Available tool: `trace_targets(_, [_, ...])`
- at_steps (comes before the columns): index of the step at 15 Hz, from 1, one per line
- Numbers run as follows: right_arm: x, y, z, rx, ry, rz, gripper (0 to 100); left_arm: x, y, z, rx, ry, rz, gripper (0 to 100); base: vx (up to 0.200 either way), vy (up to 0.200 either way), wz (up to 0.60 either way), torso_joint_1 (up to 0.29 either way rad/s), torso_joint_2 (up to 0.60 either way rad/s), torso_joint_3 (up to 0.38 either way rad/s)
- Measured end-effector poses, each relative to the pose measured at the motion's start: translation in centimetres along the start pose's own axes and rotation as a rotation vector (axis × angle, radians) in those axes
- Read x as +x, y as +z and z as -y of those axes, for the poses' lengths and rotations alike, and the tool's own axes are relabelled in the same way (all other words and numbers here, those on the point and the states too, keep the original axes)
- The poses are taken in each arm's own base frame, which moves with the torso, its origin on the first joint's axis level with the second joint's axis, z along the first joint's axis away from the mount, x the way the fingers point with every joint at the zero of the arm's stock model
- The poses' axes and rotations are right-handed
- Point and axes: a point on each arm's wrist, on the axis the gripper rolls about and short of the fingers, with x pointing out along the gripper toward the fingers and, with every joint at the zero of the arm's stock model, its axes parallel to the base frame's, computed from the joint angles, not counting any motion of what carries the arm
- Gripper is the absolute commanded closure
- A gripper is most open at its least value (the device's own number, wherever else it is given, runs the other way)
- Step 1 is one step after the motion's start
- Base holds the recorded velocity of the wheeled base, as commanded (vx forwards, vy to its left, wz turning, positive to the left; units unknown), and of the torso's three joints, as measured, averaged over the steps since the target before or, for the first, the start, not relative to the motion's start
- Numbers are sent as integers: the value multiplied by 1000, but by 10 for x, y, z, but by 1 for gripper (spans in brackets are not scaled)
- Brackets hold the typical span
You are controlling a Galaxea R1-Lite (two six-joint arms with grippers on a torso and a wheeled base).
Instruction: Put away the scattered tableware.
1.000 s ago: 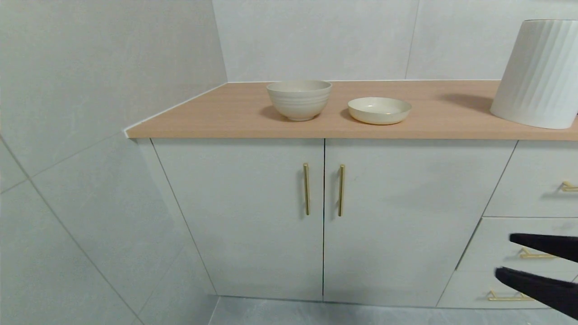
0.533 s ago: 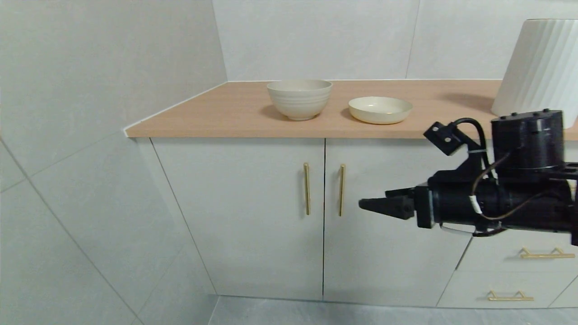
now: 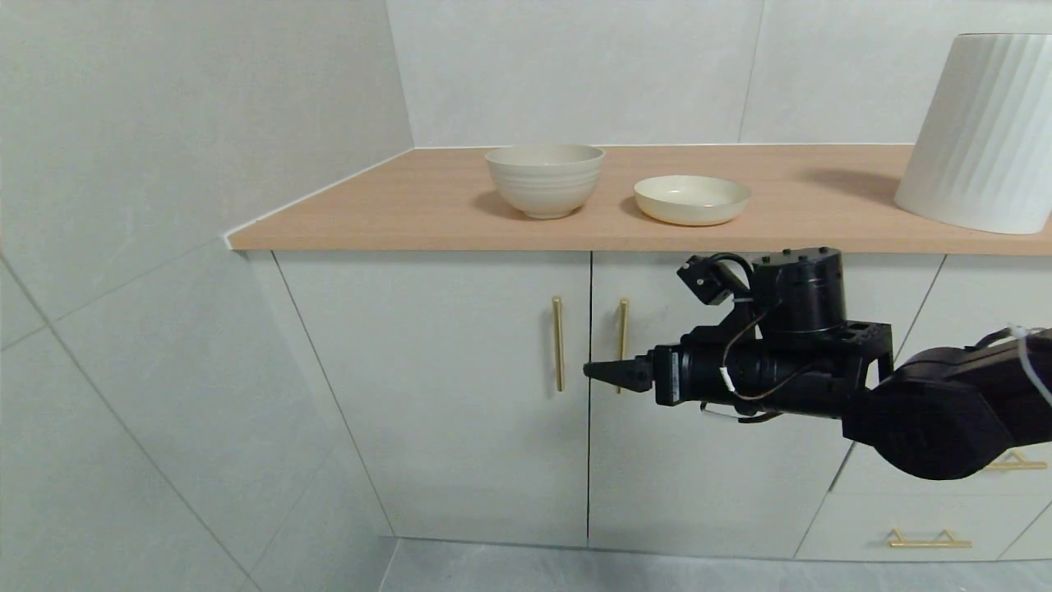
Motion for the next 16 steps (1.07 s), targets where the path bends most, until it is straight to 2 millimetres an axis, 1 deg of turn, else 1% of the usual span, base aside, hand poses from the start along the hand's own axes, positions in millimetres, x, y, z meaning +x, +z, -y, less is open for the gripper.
trace_targets(2, [12,-6,7,-2,-33,31,0,0,0,0,0,-1,0,0,0,0,0,0,0,0])
trace_targets(5, [24,-13,16,2,-59,62,0,0,0,0,0,0,0,0,0,0,0,0,0,0])
trace_targets(7, [28,-16,19,29,-65,59,0,0,0,0,0,0,0,0,0,0,0,0,0,0])
trace_targets(12, [36,-14,26,36,-87,130,0,0,0,0,0,0,0,0,0,0,0,0,0,0])
trace_targets(16, [42,-15,31,52,-95,144,0,0,0,0,0,0,0,0,0,0,0,0,0,0])
